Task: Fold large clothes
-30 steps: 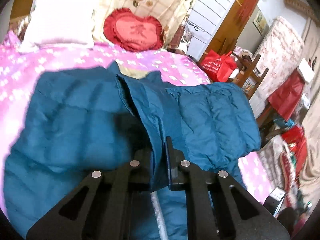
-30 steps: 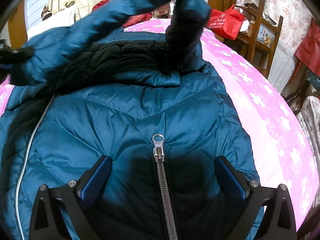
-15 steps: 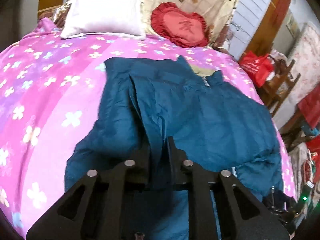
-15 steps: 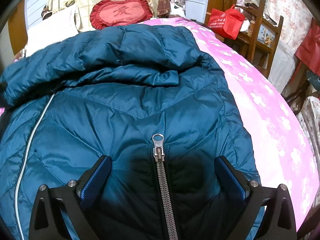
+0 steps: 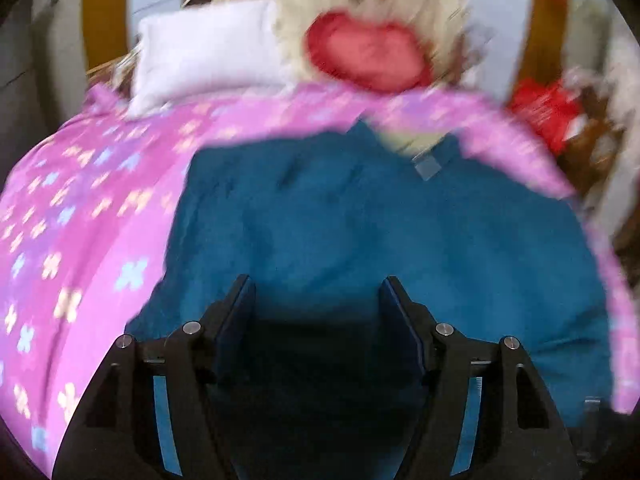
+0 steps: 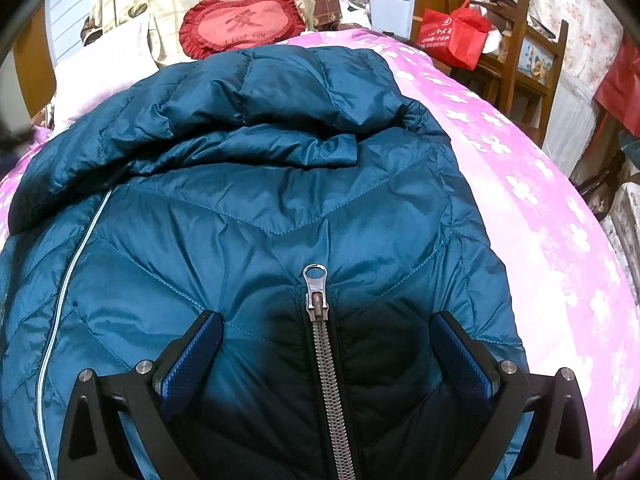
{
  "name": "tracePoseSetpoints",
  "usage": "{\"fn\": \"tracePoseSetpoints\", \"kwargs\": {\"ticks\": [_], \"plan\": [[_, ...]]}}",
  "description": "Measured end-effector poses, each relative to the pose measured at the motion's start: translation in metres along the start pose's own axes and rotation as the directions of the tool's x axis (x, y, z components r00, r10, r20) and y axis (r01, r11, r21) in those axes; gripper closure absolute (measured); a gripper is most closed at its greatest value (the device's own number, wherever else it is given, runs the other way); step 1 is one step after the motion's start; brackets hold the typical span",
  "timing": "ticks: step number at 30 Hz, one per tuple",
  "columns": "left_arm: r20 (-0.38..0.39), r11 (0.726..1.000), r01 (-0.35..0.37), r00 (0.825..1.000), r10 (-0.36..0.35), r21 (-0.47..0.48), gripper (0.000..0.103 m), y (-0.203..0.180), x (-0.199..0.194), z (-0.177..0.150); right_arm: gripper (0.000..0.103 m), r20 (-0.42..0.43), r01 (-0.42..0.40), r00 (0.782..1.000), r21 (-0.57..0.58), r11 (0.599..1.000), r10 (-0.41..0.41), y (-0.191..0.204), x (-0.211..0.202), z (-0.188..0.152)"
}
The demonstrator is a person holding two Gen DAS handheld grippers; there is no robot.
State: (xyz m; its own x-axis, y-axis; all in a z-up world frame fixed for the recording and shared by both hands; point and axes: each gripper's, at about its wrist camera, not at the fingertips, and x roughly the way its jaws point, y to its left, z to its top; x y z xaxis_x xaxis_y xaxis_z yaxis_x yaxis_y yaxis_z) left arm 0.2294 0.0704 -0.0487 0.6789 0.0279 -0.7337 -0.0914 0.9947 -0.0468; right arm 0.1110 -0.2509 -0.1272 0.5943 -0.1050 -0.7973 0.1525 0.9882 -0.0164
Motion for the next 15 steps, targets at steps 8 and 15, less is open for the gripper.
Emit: {"fn": "tracePoseSetpoints", "kwargs": {"ticks": [8, 15], "plan": [[0.029, 0.998, 0.037, 0.999, -0.036, -0.049, 0.035, 0.016, 0.014, -0.021, 0.002, 0.242, -0.075, 0.967, -0.006, 0.997, 0.075, -0.015, -0.051, 0.030], [0.024, 0.997, 0.048, 0.999, -0.046, -0.068, 0.035, 0.015, 0.014, -0.019, 0.003, 0.284, -0.189, 0.936, -0.089, 0.978, 0.207, -0.002, -0.011, 0.137]]}}
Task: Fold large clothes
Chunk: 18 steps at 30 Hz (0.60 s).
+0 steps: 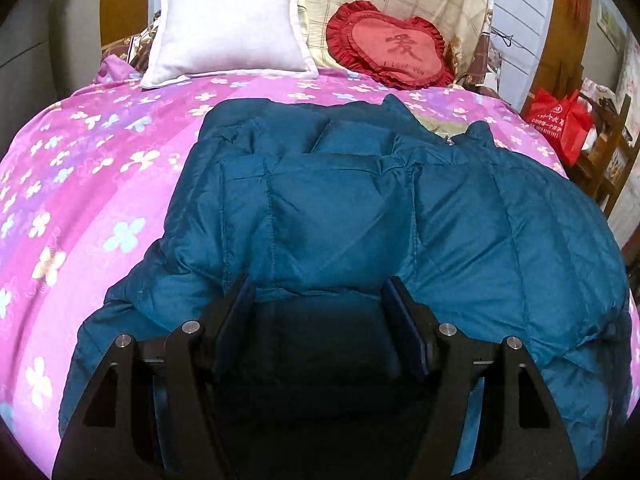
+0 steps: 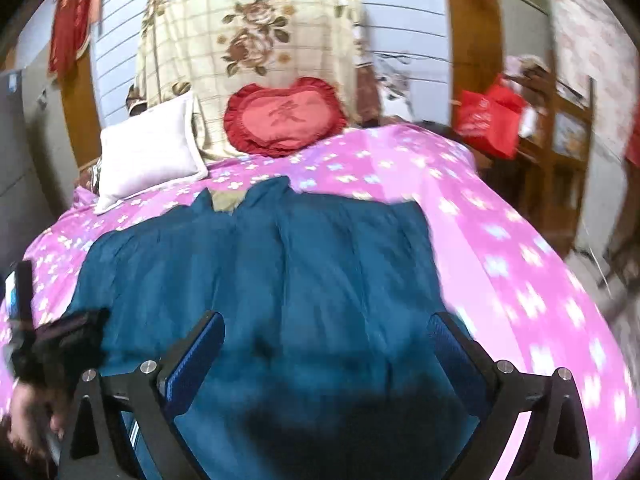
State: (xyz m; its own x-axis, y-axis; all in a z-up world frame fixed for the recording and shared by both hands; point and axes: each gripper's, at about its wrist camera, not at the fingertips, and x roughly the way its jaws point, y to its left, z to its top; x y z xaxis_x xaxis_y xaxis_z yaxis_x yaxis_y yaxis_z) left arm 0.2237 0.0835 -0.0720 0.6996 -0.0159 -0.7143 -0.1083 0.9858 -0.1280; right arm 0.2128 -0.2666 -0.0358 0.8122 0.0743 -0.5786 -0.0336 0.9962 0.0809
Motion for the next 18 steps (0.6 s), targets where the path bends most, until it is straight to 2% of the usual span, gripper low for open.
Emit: {"fn": "tracePoseSetpoints", "kwargs": {"ticks": [2, 3, 4, 5, 6, 8, 11, 13, 14, 16, 18], "plan": [[0.003, 1.000, 0.007, 1.000, -0.007, -0.007, 0.035, 0.001, 0.000, -0.001, 0.004, -0.020, -0.089, 0.996, -0.027, 0.996, 0.089, 0.004, 0.023, 0.009], [0.005, 1.000, 0.012, 1.000, -0.012, -0.013, 0.035, 0.002, -0.001, -0.001, 0.004, -0.058, -0.114, 0.992, -0.037, 0.993, 0.111, 0.005, 0.037, 0.009], [0.008, 1.000, 0.014, 1.000, -0.014, -0.018, 0.035, 0.003, -0.001, -0.001, 0.004, -0.128, -0.118, 0.986, -0.057, 0.991, 0.110, 0.005, 0.055, 0.005], [0.014, 1.000, 0.014, 1.000, -0.014, -0.023, 0.035, 0.004, -0.002, -0.001, 0.004, -0.229, -0.066, 0.973, -0.095, 0.993, 0.042, 0.004, 0.077, -0.007], [0.017, 0.999, 0.011, 1.000, -0.011, -0.036, 0.035, 0.006, -0.003, -0.001, 0.003, -0.313, -0.053, 0.950, -0.125, 0.991, 0.011, -0.002, 0.099, -0.023], [0.012, 0.998, 0.004, 1.000, -0.004, -0.056, 0.034, 0.011, -0.002, -0.001, 0.002, -0.322, -0.070, 0.946, -0.120, 0.990, 0.028, -0.008, 0.104, -0.030], [0.010, 0.998, -0.001, 1.000, 0.001, -0.058, 0.034, 0.011, -0.003, -0.002, 0.002, -0.339, -0.046, 0.941, -0.133, 0.990, -0.002, -0.005, 0.103, -0.023], [0.011, 0.998, -0.004, 1.000, 0.004, -0.060, 0.034, 0.011, -0.003, -0.002, 0.007, -0.310, -0.040, 0.951, -0.137, 0.990, -0.004, 0.000, 0.093, -0.011], [0.011, 0.998, -0.005, 1.000, 0.006, -0.060, 0.034, 0.011, -0.003, -0.002, 0.010, -0.254, -0.049, 0.967, -0.141, 0.989, 0.011, 0.006, 0.083, -0.002], [0.011, 0.998, -0.007, 1.000, 0.007, -0.060, 0.034, 0.010, -0.004, -0.002, 0.010, -0.109, -0.033, 0.994, -0.103, 0.994, 0.022, 0.010, 0.062, 0.023], [0.012, 0.998, -0.005, 1.000, 0.006, -0.061, 0.034, 0.010, -0.004, -0.002, 0.009, -0.045, -0.016, 0.999, -0.013, 1.000, 0.015, 0.010, 0.061, 0.042]]}}
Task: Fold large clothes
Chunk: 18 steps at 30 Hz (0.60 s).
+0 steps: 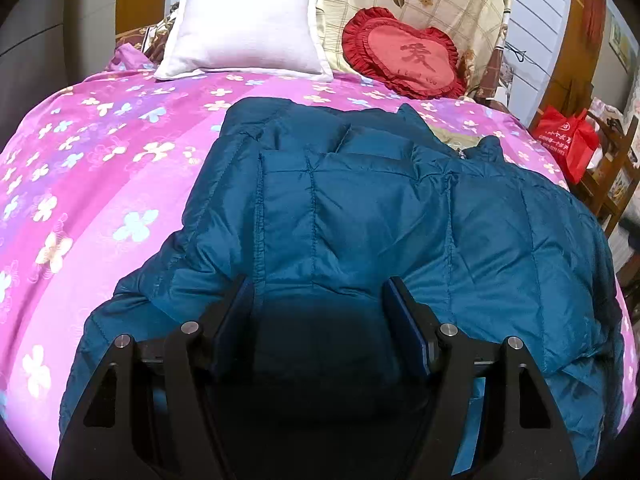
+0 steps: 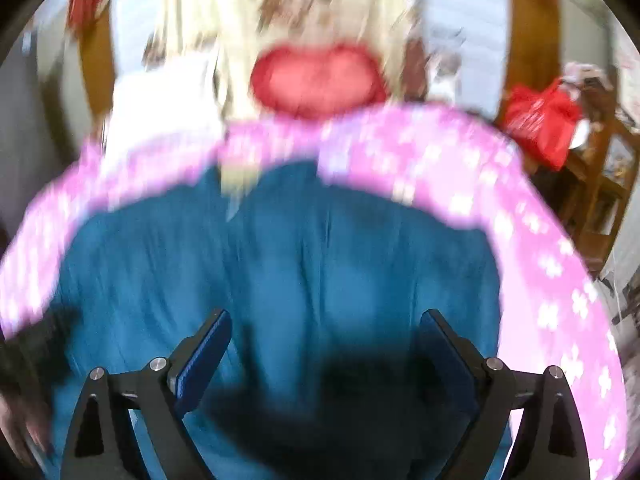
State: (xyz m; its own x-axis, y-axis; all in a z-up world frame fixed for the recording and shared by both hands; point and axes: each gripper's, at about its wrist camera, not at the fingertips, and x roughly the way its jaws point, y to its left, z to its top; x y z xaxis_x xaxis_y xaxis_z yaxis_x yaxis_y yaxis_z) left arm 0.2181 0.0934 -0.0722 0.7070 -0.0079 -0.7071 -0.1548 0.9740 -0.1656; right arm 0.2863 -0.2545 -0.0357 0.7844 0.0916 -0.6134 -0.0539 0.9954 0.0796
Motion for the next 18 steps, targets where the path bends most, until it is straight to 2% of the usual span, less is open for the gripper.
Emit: {"fn": "tracePoseSetpoints", "kwargs": {"ticks": [2, 4, 6, 7, 8, 12, 13, 14, 16, 18], "plan": [[-0.001, 1.000, -0.001, 1.000, 0.001, 0.001, 0.034, 0.000, 0.000, 0.000, 0.008, -0.007, 0.004, 1.000, 0.072, 0.997, -0.004, 0.004, 0.014, 0.009], [-0.001, 1.000, -0.001, 1.000, 0.001, 0.002, 0.034, 0.000, 0.001, 0.000, 0.008, -0.077, 0.010, 0.997, 0.109, 0.994, -0.002, 0.011, 0.045, 0.009], [0.000, 1.000, 0.002, 1.000, -0.002, 0.002, 0.033, 0.000, 0.000, 0.000, 0.003, -0.214, 0.029, 0.977, 0.093, 0.995, -0.009, 0.021, 0.086, -0.008], [0.001, 1.000, 0.001, 1.000, -0.001, 0.002, 0.033, 0.000, 0.001, 0.000, 0.002, -0.259, 0.046, 0.965, 0.038, 0.998, -0.034, 0.027, 0.100, -0.020], [0.001, 1.000, -0.002, 1.000, 0.002, 0.004, 0.033, 0.000, 0.000, 0.000, 0.001, -0.227, 0.062, 0.972, 0.001, 0.998, -0.060, 0.027, 0.102, -0.021], [0.000, 1.000, -0.011, 1.000, 0.011, 0.001, 0.033, 0.001, 0.001, 0.000, 0.002, -0.257, 0.087, 0.963, 0.009, 0.996, -0.082, 0.028, 0.099, -0.017], [0.000, 1.000, -0.011, 1.000, 0.011, -0.003, 0.033, 0.002, 0.001, 0.000, 0.003, -0.241, 0.098, 0.966, 0.017, 0.995, -0.092, 0.028, 0.090, -0.011], [0.000, 1.000, -0.012, 1.000, 0.012, -0.004, 0.033, 0.001, 0.001, 0.000, 0.004, -0.199, 0.099, 0.976, 0.029, 0.995, -0.091, 0.027, 0.078, -0.009], [0.001, 1.000, -0.013, 1.000, 0.013, -0.006, 0.033, 0.002, 0.001, 0.000, 0.004, -0.054, 0.063, 0.997, 0.052, 0.997, -0.061, 0.035, 0.042, -0.007], [0.000, 1.000, -0.014, 1.000, 0.014, -0.005, 0.033, 0.001, 0.001, 0.000, 0.003, 0.004, -0.019, 1.000, 0.061, 0.998, 0.018, 0.050, 0.025, -0.013]]}}
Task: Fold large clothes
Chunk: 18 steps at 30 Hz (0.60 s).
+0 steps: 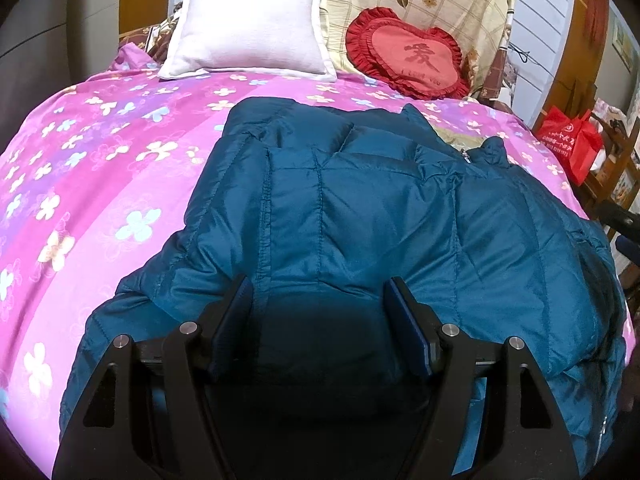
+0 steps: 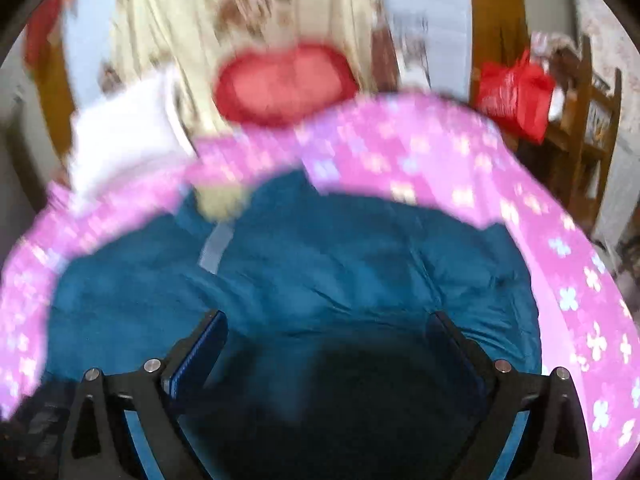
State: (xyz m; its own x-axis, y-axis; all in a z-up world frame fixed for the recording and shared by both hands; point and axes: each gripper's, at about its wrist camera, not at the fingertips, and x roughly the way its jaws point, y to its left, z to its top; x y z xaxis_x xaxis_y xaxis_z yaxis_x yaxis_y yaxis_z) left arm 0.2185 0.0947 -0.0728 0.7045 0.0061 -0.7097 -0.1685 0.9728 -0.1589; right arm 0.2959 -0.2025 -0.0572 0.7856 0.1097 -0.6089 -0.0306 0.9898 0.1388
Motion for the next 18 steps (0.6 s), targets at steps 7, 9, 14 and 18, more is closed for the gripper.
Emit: {"fn": "tracePoseSetpoints", "kwargs": {"ticks": [7, 9, 14, 18], "plan": [[-0.006, 1.000, 0.006, 1.000, -0.006, -0.009, 0.033, 0.002, 0.000, 0.000, 0.000, -0.169, 0.034, 0.984, -0.140, 0.990, -0.057, 0.051, 0.036, -0.057], [-0.011, 1.000, 0.010, 1.000, -0.010, -0.010, 0.033, 0.002, 0.001, 0.000, 0.000, -0.183, 0.008, 0.983, -0.109, 0.994, -0.028, 0.046, 0.023, -0.053], [-0.019, 0.999, 0.026, 0.999, -0.026, -0.021, 0.033, 0.004, 0.003, 0.001, 0.000, -0.086, 0.121, 0.988, -0.110, 0.987, -0.130, 0.022, -0.058, -0.073], [-0.035, 1.000, 0.026, 0.999, -0.026, -0.004, 0.025, 0.000, 0.007, 0.002, 0.000, -0.066, 0.141, 0.987, -0.076, 0.987, -0.146, -0.001, -0.109, -0.132]]}}
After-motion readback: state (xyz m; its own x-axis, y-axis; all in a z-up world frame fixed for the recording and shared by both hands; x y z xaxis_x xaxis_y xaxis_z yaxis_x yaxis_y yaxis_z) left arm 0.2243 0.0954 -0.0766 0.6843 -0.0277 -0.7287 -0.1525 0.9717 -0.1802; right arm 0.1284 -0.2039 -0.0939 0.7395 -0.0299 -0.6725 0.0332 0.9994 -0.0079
